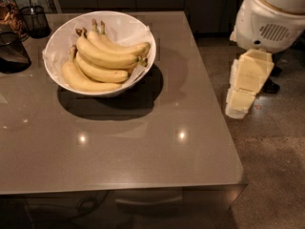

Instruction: Pick banana from white bowl

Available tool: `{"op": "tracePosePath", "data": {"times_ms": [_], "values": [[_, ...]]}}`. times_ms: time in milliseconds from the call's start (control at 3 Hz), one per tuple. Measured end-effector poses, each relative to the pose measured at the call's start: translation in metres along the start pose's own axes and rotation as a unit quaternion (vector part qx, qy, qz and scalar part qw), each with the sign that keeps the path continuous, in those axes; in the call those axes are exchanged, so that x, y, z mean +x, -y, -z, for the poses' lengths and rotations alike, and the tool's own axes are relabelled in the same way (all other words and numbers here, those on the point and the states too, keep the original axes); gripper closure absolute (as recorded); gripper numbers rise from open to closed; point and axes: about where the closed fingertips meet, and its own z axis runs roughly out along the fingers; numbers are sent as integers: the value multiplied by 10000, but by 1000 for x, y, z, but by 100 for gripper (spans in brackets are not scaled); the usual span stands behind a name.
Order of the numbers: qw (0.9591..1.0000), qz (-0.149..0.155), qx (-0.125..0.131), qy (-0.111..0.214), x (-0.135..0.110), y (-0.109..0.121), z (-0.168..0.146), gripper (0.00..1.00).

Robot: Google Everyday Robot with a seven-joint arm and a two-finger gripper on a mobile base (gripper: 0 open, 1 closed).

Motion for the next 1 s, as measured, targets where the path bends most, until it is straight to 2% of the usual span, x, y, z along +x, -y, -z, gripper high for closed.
{"op": "tracePosePath", "data": {"times_ms": [333,667,1000], "values": [[9996,205,-90,-158,-42,10,-11,0],[9997,245,51,-23,-52,15,-10,0],[9996,213,71,180,-61,16,-13,0]]}}
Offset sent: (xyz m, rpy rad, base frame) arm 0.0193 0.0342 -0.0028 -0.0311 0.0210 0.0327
